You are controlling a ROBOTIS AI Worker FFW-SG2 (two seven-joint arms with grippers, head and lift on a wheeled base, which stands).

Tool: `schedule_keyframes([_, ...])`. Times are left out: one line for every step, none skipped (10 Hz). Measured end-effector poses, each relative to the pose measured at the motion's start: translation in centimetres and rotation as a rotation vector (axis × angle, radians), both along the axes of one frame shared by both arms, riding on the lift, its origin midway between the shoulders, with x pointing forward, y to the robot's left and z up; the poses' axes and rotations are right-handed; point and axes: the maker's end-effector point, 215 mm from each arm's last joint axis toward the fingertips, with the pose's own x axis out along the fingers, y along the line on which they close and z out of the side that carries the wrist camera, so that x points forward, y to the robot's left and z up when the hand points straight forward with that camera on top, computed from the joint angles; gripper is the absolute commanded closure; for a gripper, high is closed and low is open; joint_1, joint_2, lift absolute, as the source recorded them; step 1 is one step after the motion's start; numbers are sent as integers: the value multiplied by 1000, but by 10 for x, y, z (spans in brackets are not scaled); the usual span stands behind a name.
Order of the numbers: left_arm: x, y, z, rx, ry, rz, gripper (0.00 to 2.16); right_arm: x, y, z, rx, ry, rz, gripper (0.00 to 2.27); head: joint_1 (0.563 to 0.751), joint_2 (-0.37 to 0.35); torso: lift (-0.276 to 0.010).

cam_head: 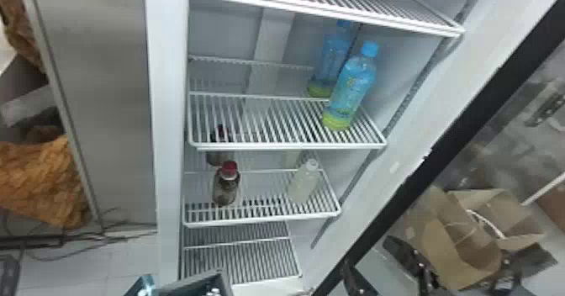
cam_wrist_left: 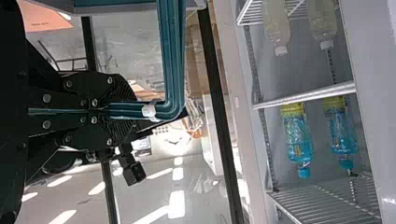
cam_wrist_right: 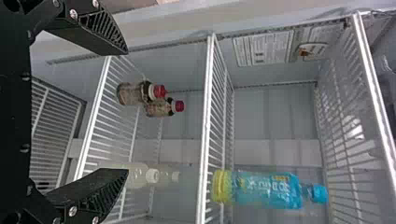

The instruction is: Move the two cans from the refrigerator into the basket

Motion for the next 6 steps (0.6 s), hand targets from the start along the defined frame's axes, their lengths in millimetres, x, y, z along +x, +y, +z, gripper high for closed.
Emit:
schedule_keyframes([0,0,0,-1,0,0,1197,-1,-3,1,0,-16,-11,151,695,-350,-35])
schedule_keyframes([0,0,0,-2,0,0,1197,-2,-6,2,7,-32,-20,151,695,-350,-35])
schedule_keyframes([0,-1,0,-2,0,1,1199,-5,-8,4,14,-49,-28,151,695,-350,-35])
schedule_keyframes([0,0,0,-2,2,1,1197,-7,-9,5,20,-59,-34,151,695,-350,-35])
schedule_keyframes([0,0,0,-2,2,2,1197,-8,-9,6,26,-62,-37,151,695,-350,-35])
schedule_keyframes([0,-1,0,-3,2,2,1197,-9,-7,6,31,-64,-36,151,695,-350,-35])
